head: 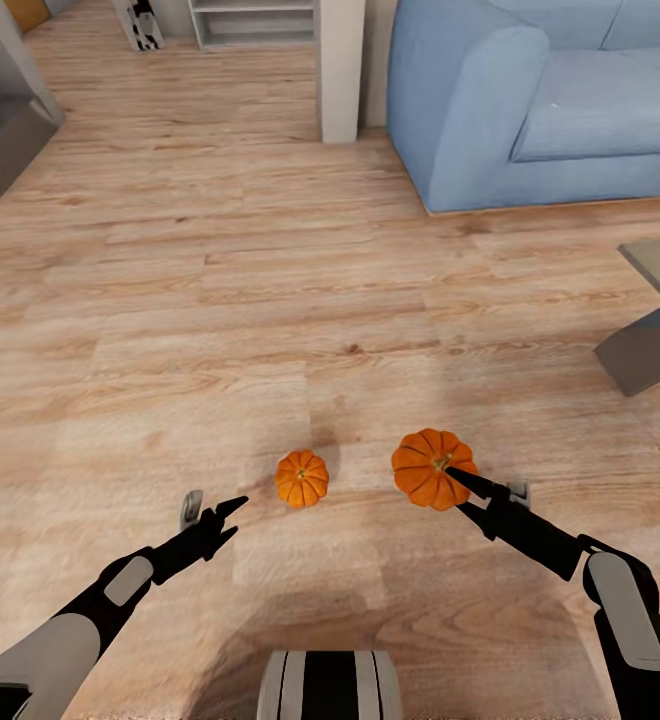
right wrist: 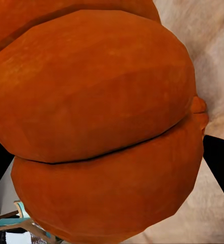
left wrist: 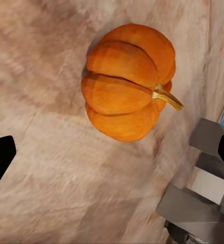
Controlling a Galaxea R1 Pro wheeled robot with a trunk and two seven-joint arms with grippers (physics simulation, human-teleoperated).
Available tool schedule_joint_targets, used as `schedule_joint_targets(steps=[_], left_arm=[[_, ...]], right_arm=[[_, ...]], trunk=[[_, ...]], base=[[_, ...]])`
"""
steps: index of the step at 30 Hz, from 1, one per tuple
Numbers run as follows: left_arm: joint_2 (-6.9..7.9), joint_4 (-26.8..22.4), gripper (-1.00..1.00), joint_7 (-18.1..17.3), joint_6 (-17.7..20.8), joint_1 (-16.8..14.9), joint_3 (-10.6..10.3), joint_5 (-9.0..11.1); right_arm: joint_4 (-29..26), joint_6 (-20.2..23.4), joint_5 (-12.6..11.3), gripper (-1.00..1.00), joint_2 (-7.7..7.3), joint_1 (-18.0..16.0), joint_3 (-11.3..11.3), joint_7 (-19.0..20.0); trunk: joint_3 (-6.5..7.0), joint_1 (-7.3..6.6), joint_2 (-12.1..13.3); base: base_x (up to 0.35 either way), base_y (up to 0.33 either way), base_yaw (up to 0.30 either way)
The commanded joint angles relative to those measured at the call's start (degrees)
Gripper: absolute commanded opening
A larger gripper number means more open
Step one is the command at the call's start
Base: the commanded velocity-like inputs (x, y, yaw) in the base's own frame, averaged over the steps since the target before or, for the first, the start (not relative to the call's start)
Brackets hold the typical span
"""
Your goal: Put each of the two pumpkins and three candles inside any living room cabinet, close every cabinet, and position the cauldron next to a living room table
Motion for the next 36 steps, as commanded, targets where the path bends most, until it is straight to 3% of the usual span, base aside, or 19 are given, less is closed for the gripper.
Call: schedule_joint_targets(steps=[1, 12, 24, 36], left_arm=[[0.04, 0.0, 1.0, -0.3, 0.4, 0.0, -0.3, 0.6], [0.04, 0.0, 1.0, -1.4, 0.1, 0.0, -0.4, 0.5], [0.1, -0.1, 1.0, -2.3, 0.1, 0.0, -0.5, 0.5], [0.06, 0.0, 1.0, -2.5, -0.3, 0.0, -0.7, 0.3]], right_arm=[[0.0, 0.3, 0.3, -1.0, 0.01, 0.0, -0.1, 0.5], [0.0, 0.3, 0.3, -1.0, 0.02, -0.1, -0.1, 0.5], [0.0, 0.3, 0.3, -1.0, 0.02, -0.1, 0.3, 0.5], [0.0, 0.3, 0.3, -1.0, 0.02, -0.1, 0.3, 0.5]], trunk=[[-0.26, 0.01, 0.0], [-2.7, 0.3, -0.2], [-2.7, 0.3, -0.2], [-2.7, 0.3, -0.2]], base=[[0.0, 0.0, 0.0], [0.0, 0.0, 0.0], [0.008, 0.0, 0.0], [0.208, 0.0, 0.0]])
